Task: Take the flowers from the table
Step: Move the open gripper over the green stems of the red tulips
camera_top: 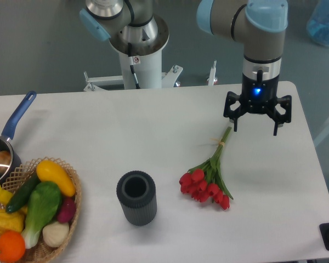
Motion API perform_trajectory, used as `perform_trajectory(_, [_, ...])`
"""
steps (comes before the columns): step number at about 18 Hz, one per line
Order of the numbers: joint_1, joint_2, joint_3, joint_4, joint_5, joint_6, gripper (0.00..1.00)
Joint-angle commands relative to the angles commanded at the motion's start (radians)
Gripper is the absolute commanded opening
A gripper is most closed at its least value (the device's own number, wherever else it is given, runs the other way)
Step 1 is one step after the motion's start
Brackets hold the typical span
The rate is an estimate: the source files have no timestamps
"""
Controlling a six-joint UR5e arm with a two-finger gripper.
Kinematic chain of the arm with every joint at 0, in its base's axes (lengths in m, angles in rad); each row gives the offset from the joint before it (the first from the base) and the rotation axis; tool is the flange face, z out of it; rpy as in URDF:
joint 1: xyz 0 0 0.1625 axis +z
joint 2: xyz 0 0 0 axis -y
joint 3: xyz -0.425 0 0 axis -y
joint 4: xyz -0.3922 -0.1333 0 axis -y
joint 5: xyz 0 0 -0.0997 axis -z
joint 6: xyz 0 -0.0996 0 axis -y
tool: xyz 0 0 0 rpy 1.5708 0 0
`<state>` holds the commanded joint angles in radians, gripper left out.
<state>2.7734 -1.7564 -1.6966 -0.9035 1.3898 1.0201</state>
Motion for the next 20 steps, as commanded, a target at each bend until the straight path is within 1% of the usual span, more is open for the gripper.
perform_trajectory(5, [-0.005,0.000,-0.012,0.002,0.000,-0.002,1.00])
perform_trajectory(9, [0.003,-0.008,-0.026,0.017,-0.008,-0.012,1.00])
perform_trajectory(13, [0.000,-0.012,-0.063,0.017,-0.003,-0.015,1.00])
perform_trajectory(16, [0.002,-0.024,-0.098,0.014,0.000,0.014,1.00])
perform_trajectory(17, [0.002,-0.038,-0.109,0.012,0.000,0.027,1.00])
perform_trajectory(20, [0.000,-0.063,-0.139,-0.002,0.003,0.112,1.00])
